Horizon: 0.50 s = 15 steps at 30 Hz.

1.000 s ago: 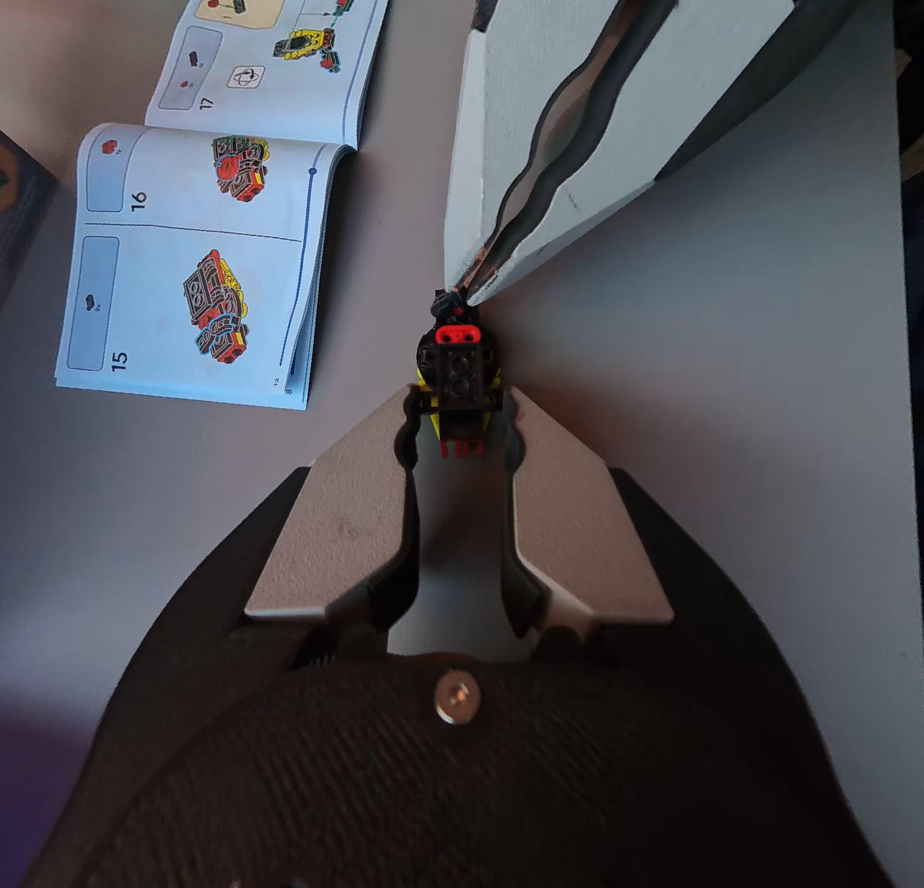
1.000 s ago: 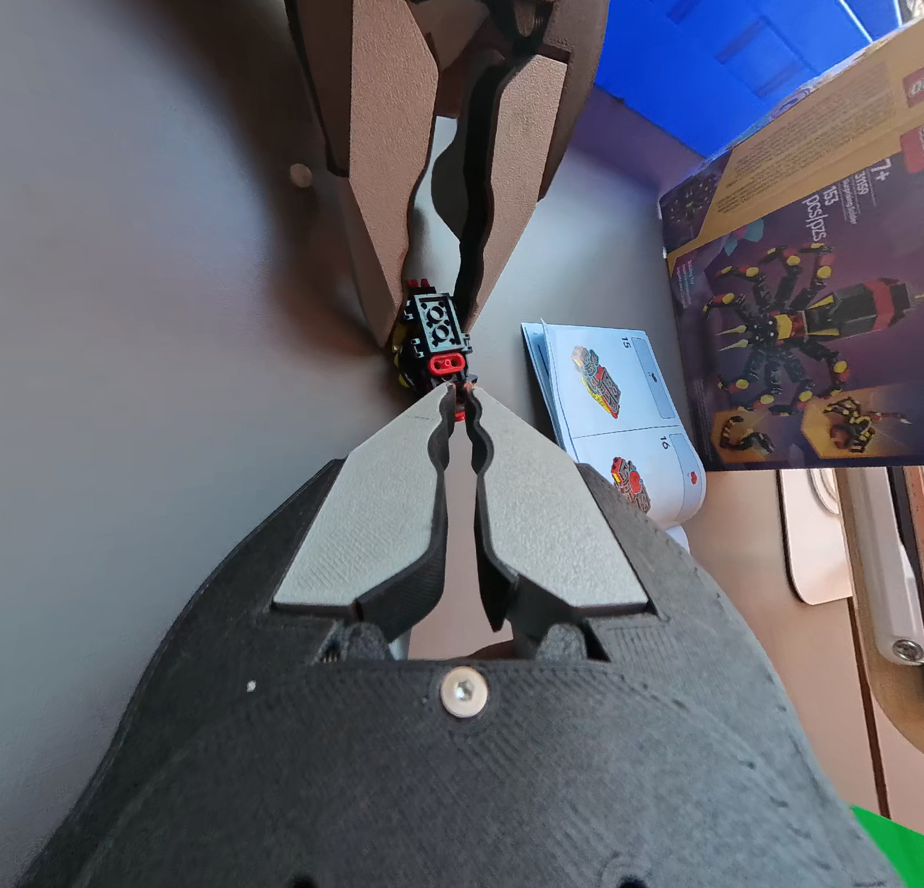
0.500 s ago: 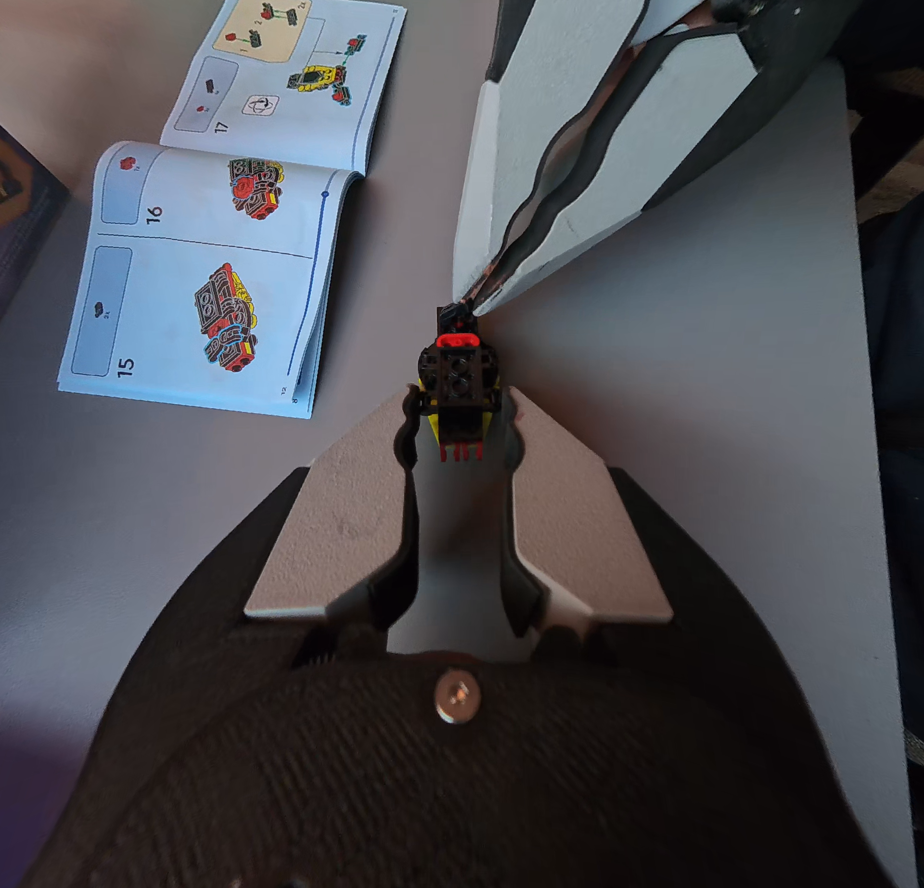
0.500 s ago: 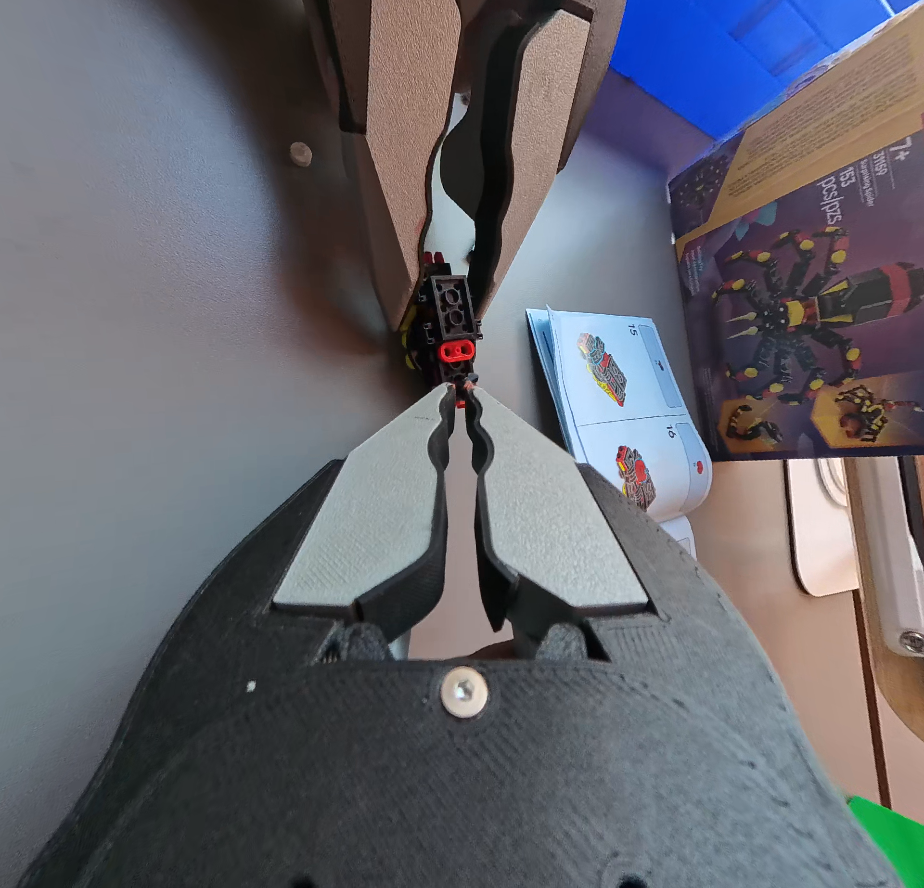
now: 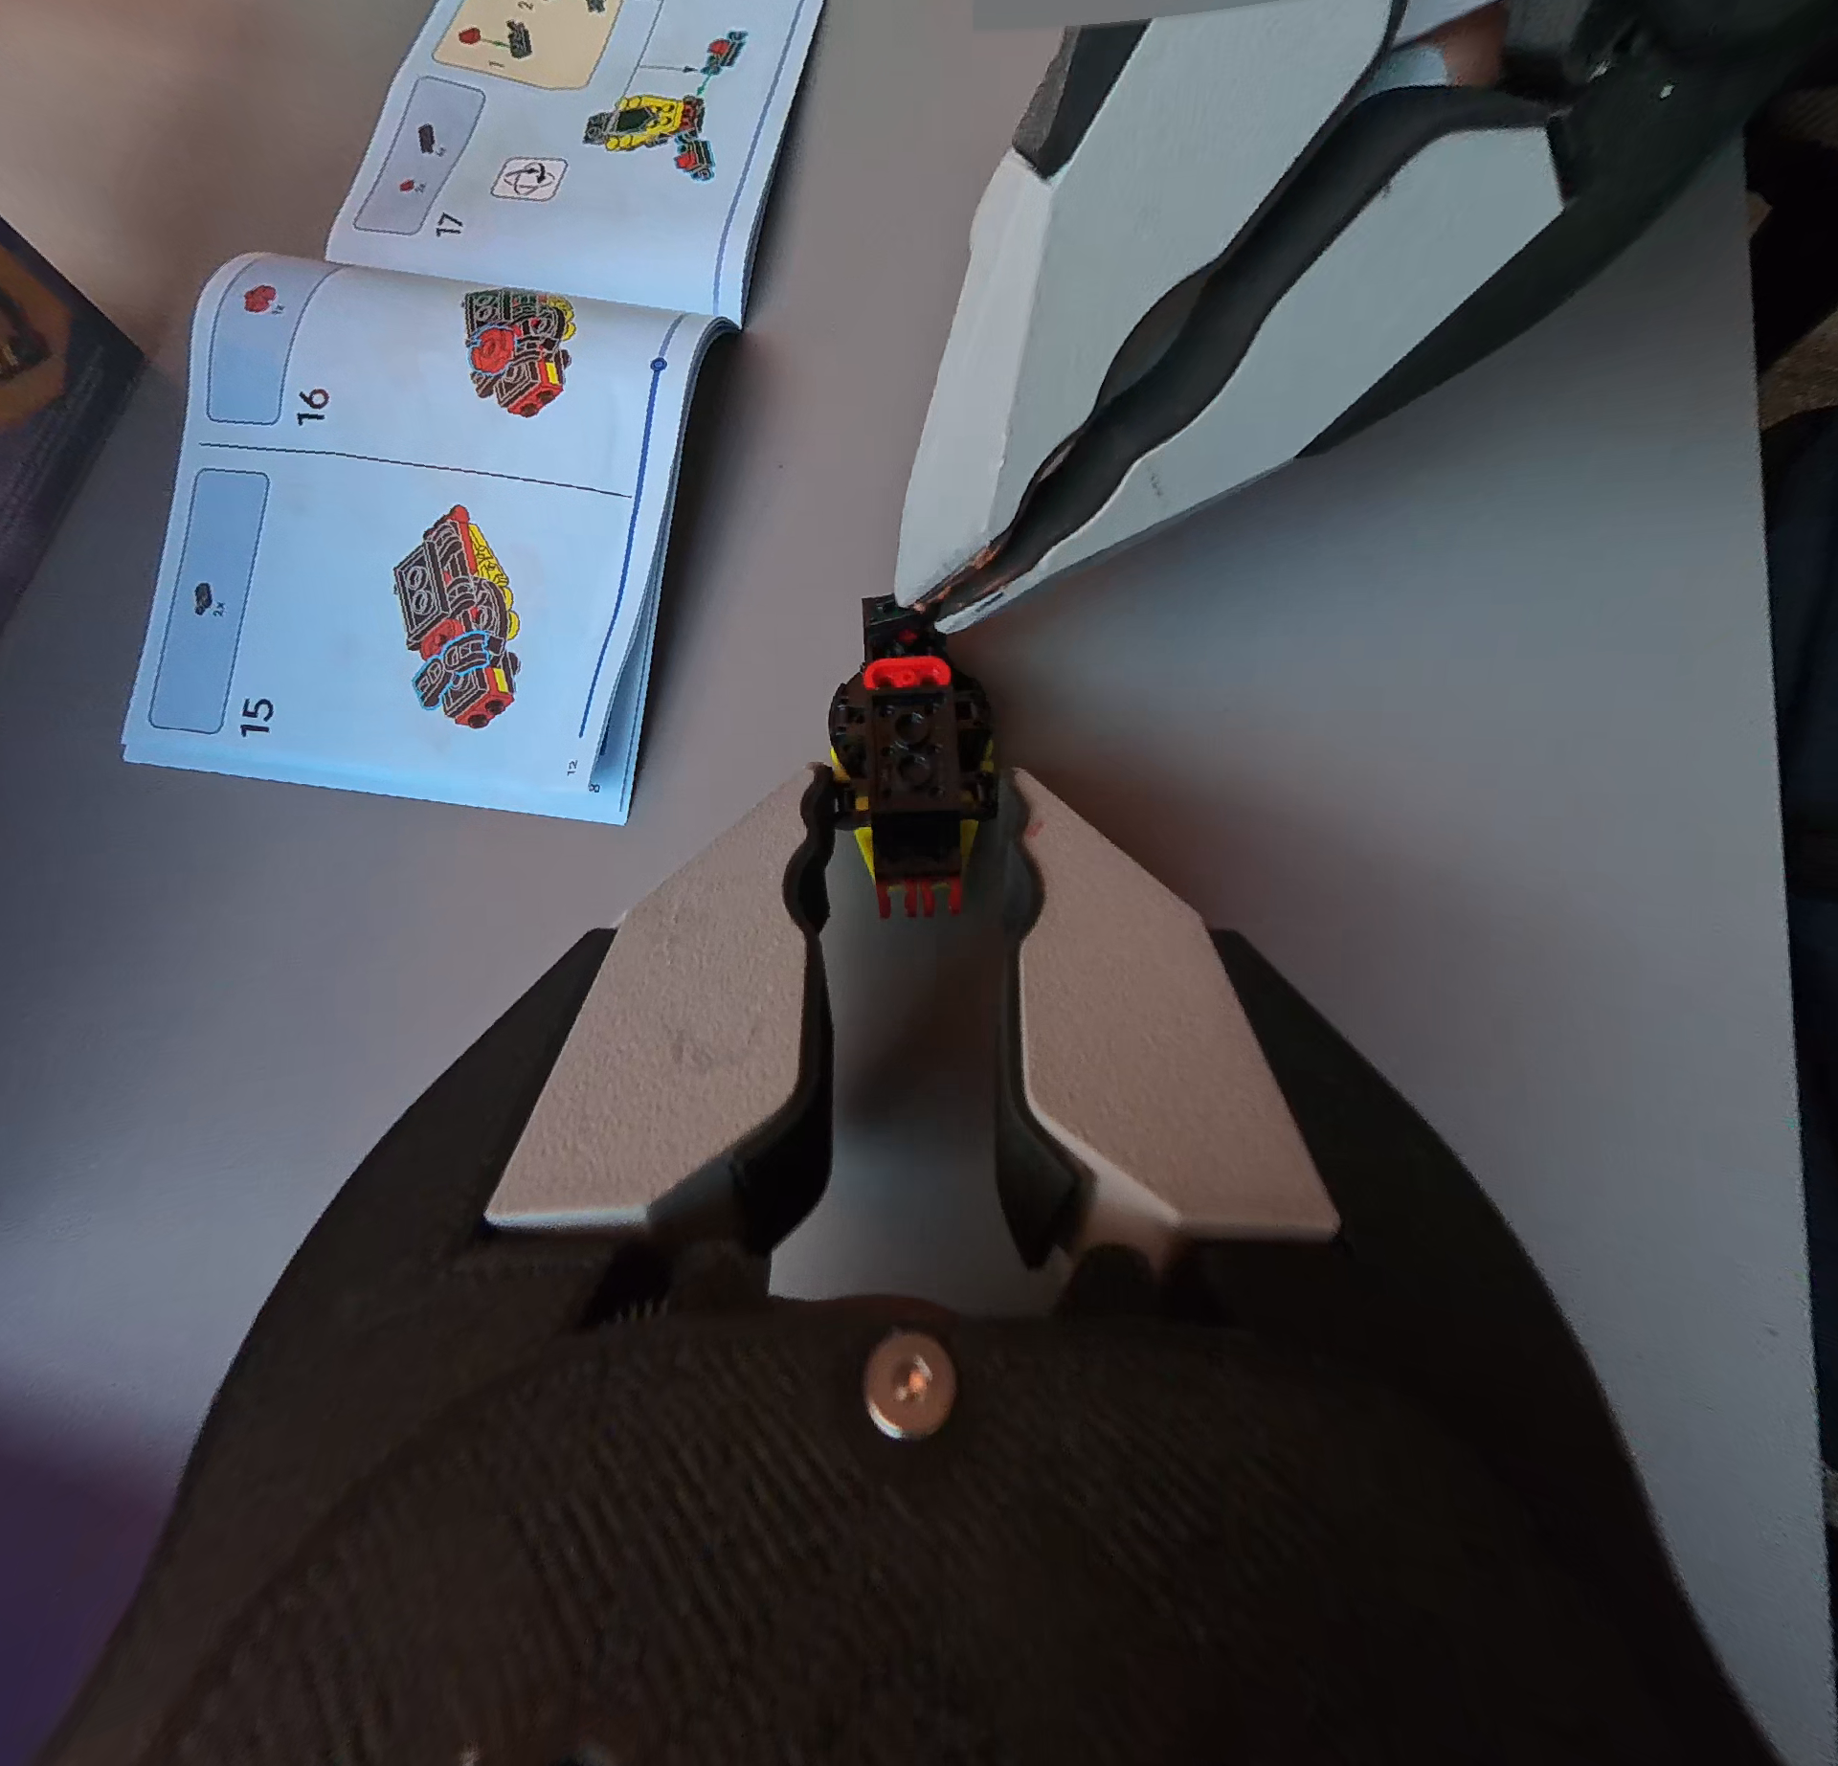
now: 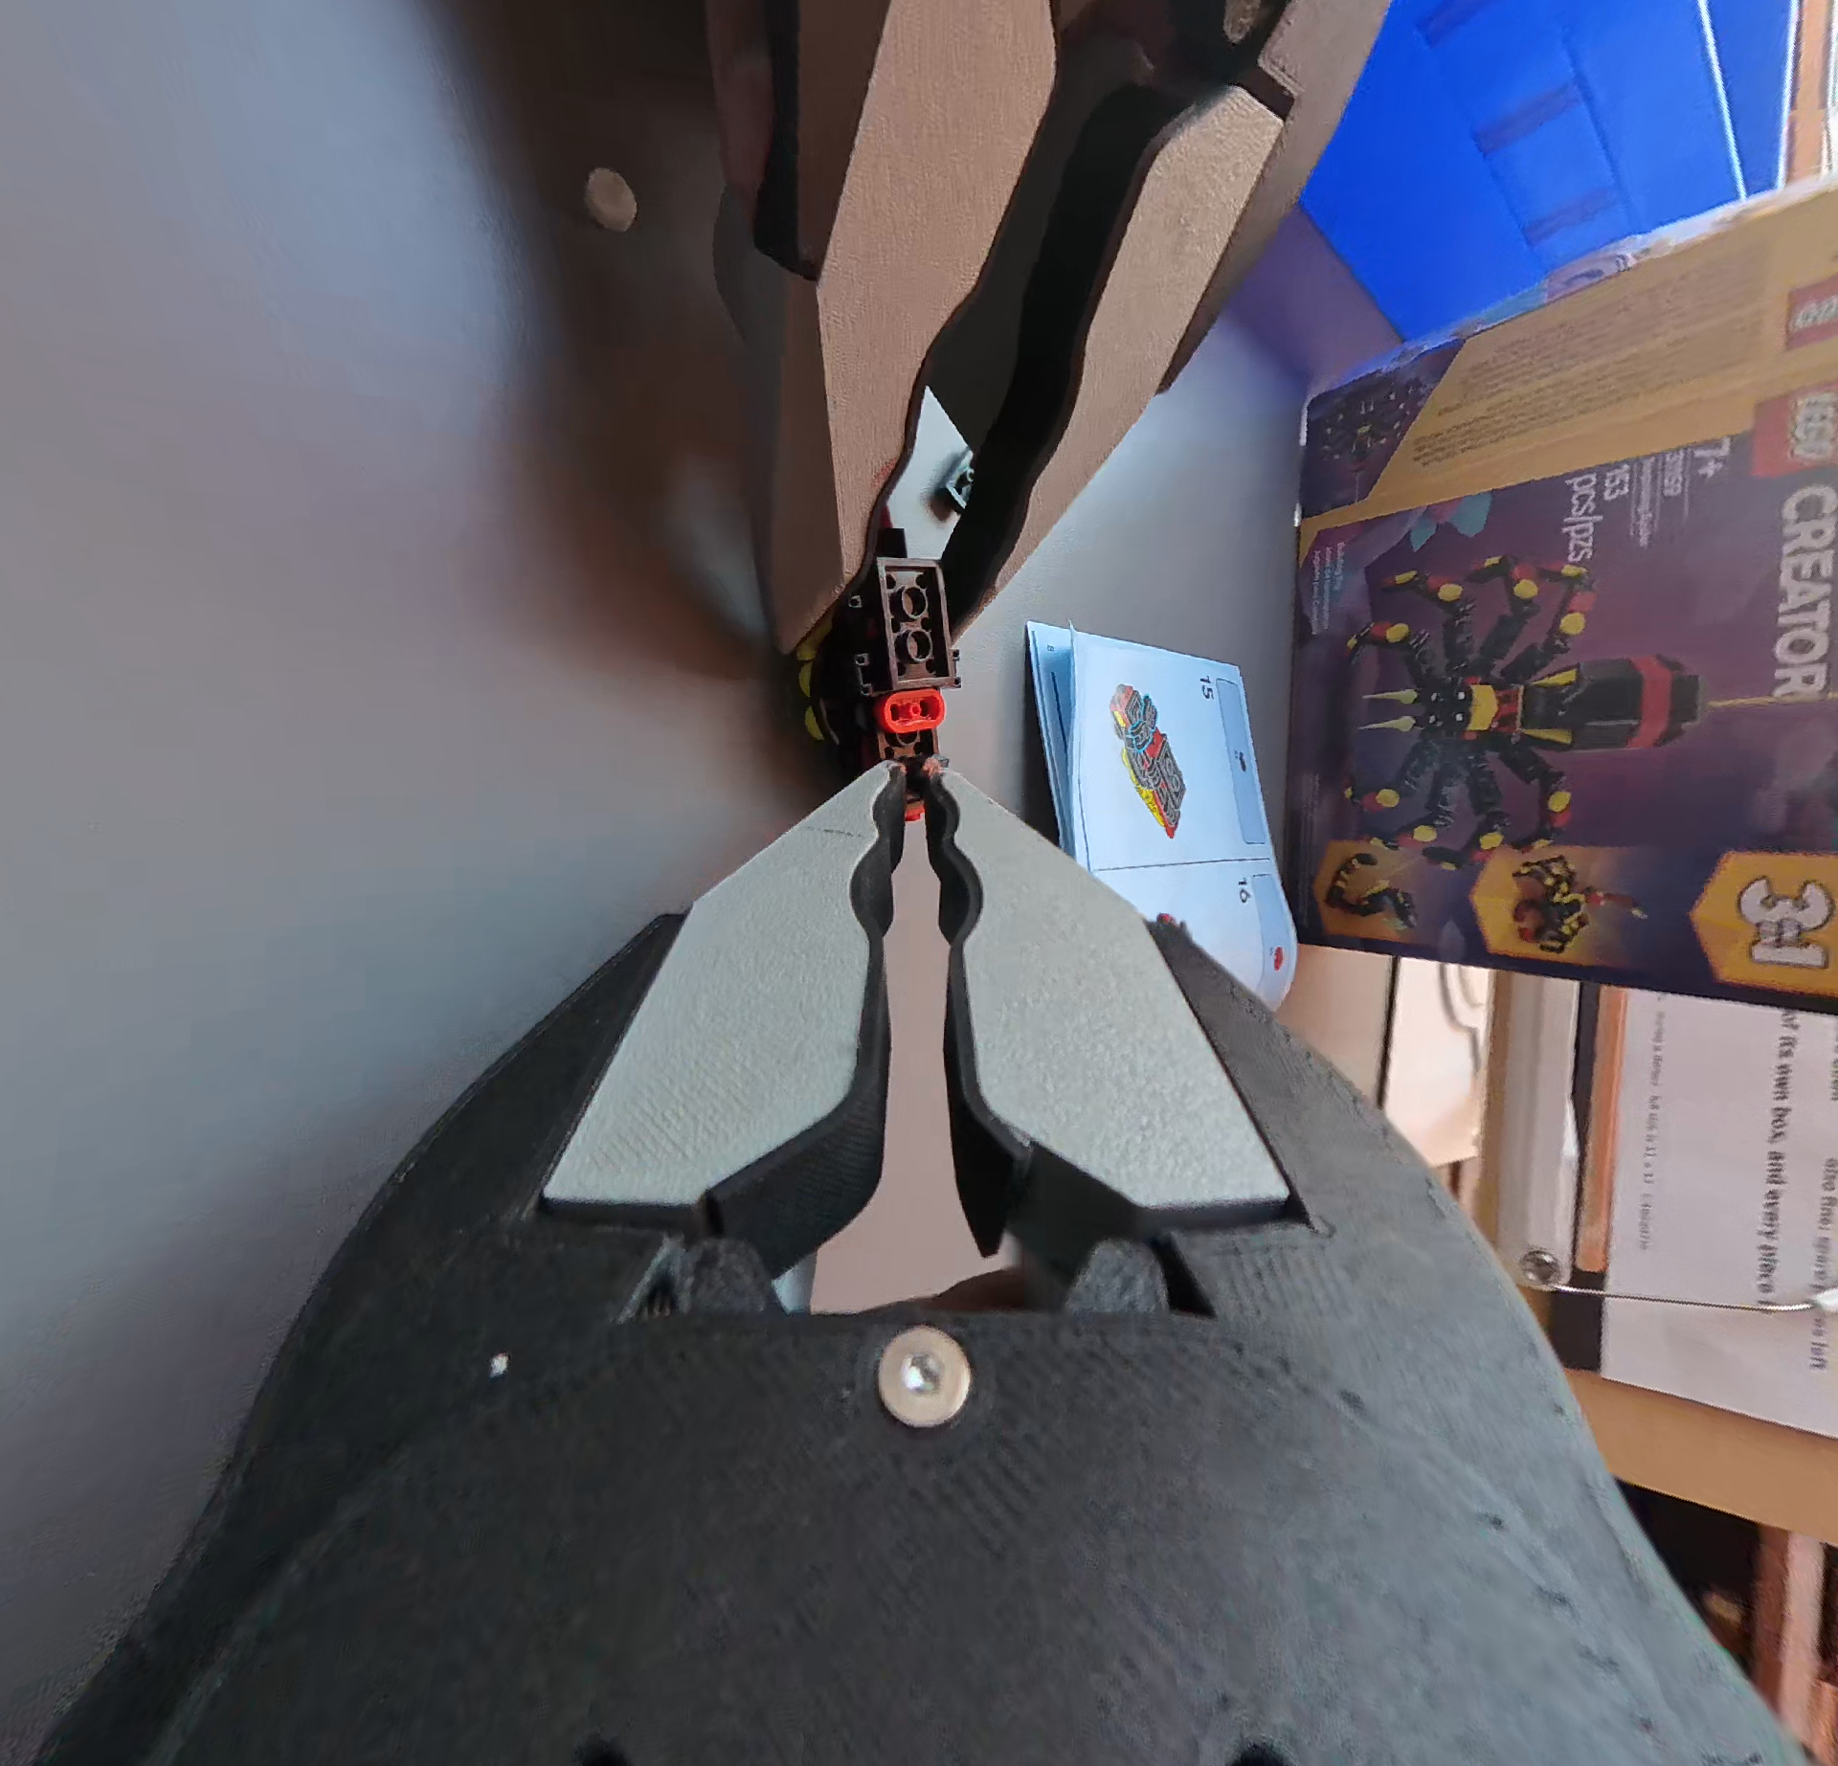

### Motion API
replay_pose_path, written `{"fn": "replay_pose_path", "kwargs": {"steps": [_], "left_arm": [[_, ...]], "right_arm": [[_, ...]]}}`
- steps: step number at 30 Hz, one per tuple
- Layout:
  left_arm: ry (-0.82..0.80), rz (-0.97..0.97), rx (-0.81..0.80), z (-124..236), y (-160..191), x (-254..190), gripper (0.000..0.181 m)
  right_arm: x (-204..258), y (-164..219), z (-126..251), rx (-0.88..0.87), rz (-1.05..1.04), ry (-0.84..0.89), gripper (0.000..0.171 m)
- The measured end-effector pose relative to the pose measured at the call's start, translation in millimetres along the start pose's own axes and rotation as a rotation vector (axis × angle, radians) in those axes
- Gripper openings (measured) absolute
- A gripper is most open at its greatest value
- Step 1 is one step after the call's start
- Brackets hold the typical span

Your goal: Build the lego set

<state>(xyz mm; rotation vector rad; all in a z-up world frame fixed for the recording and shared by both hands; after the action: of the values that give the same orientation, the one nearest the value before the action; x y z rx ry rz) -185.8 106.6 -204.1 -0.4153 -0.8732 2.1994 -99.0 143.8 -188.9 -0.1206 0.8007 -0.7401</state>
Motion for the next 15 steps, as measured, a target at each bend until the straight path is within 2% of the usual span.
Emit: {"fn": "replay_pose_path", "kwargs": {"steps": [15], "left_arm": [[-0.009,-0.032,0.009,-0.6,0.6,-2.4,0.03]], "right_arm": [[0.0,-3.2,-0.3,-0.022,0.093,-0.044,0.002]]}}
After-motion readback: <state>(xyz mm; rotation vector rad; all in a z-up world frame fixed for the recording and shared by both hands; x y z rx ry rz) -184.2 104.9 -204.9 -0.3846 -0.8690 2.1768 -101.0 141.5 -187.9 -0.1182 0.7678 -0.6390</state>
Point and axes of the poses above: each gripper's, where its closed fingertips meet, z back along the fingers, y out of its underside, x = y × z across the jaws, the point moved 6 cm from there along z, back along the fingers, and after that the axes turned 4 degrees about x, right-handed, at the moved point
